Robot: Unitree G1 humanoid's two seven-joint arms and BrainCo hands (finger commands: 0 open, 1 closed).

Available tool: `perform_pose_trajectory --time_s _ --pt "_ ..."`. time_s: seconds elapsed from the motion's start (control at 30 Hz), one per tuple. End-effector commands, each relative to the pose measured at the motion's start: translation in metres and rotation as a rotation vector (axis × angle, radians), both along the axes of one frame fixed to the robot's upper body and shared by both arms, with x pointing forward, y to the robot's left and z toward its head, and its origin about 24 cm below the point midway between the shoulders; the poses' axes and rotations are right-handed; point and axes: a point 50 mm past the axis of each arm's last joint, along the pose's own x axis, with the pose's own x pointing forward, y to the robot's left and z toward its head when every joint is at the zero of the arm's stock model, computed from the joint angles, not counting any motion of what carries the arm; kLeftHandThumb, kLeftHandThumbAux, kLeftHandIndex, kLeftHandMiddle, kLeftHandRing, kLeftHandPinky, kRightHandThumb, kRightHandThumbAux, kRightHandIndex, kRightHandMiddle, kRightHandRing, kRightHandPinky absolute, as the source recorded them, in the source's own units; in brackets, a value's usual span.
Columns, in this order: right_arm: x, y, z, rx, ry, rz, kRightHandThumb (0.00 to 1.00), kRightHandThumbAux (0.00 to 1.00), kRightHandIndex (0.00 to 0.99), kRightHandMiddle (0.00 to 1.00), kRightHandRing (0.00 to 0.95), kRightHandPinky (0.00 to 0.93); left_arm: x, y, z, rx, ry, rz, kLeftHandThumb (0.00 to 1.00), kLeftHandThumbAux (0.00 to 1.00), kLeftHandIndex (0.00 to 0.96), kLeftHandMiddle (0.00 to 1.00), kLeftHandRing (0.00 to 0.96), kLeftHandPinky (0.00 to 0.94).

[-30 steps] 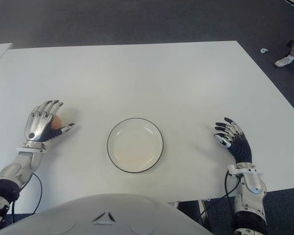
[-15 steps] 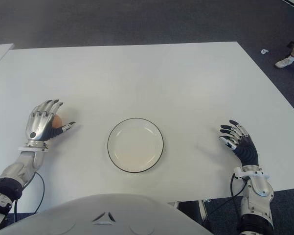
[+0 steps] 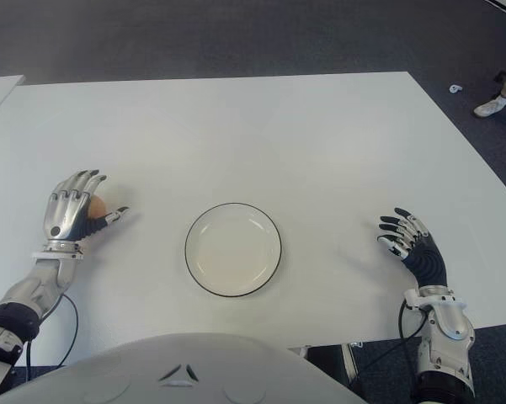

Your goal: Put the apples into the plate.

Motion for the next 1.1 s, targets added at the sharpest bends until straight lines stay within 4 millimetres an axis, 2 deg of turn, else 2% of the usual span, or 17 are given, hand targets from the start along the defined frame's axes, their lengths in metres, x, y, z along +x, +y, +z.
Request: perform_pose_trajectory --time_s 0.03,0.13,0.23,0.27,0.3,0.33,0.43,0.53,0.8,0.87,0.93,1.03,1.1 --pt "-0.012 0.001 -0.013 0.045 0.092 -0.019 0.389 0.66 0.15 0.305 0.288 0.319 -0.075 -0.035 -0.08 -0.082 0.518 -0.013 0.379 0.323 0.205 0.173 0.152 0.191" --pt "-0.013 0.001 -0.012 0.039 0.088 -0.018 0.388 0.662 0.15 0.306 0.29 0.324 -0.077 -0.037 -0.083 -0.095 0.539 -0.006 0.388 0.329 0.226 0.206 0.186 0.232" --pt "-0.013 0.001 -0.011 0.037 0.081 -0.021 0.391 0.668 0.153 0.307 0.292 0.324 -0.077 -0.037 -0.085 -0.102 0.557 0.004 0.461 0.365 0.323 0.362 0.35 0.389" --pt "-0.013 0.001 -0.01 0.037 0.078 -0.021 0.392 0.669 0.153 0.308 0.292 0.324 -0.077 -0.037 -0.087 -0.103 0.57 0.014 0.474 0.373 0.336 0.386 0.374 0.411" --pt "-0.013 0.001 -0.01 0.036 0.076 -0.02 0.393 0.67 0.153 0.308 0.293 0.324 -0.076 -0.037 -0.088 -0.103 0.579 0.021 0.56 0.486 0.37 0.457 0.45 0.486" --pt "-0.014 0.002 -0.009 0.034 0.075 -0.019 0.393 0.671 0.153 0.308 0.293 0.324 -0.076 -0.036 -0.089 -0.099 0.594 0.033 0.615 0.558 0.392 0.502 0.499 0.535" --pt "-0.014 0.002 -0.008 0.029 0.074 -0.017 0.389 0.67 0.152 0.308 0.293 0.327 -0.074 -0.036 -0.091 -0.096 0.617 0.052 0.695 0.645 0.425 0.638 0.644 0.679" --pt "-0.015 0.002 -0.007 0.027 0.075 -0.02 0.388 0.667 0.153 0.31 0.296 0.334 -0.073 -0.037 -0.092 -0.107 0.613 0.064 0.726 0.675 0.438 0.717 0.719 0.739" --pt "-0.013 0.003 -0.009 0.035 0.078 -0.026 0.401 0.669 0.158 0.315 0.303 0.341 -0.069 -0.041 -0.087 -0.134 0.561 0.064 0.747 0.693 0.444 0.788 0.777 0.745" --pt "-0.012 0.003 -0.009 0.04 0.076 -0.026 0.401 0.669 0.158 0.314 0.303 0.338 -0.07 -0.042 -0.086 -0.144 0.55 0.063 0.749 0.694 0.443 0.794 0.779 0.715" --pt "-0.012 0.004 -0.01 0.045 0.073 -0.026 0.403 0.671 0.159 0.312 0.302 0.338 -0.07 -0.042 -0.085 -0.162 0.542 0.067 0.749 0.695 0.443 0.805 0.78 0.629" --pt "-0.012 0.005 -0.01 0.049 0.07 -0.024 0.404 0.67 0.159 0.306 0.298 0.334 -0.07 -0.041 -0.084 -0.183 0.537 0.071 0.749 0.695 0.443 0.818 0.775 0.439" --pt "-0.012 0.005 -0.01 0.048 0.072 -0.023 0.397 0.667 0.159 0.302 0.295 0.332 -0.07 -0.041 -0.084 -0.186 0.539 0.068 0.749 0.695 0.443 0.822 0.774 0.423"
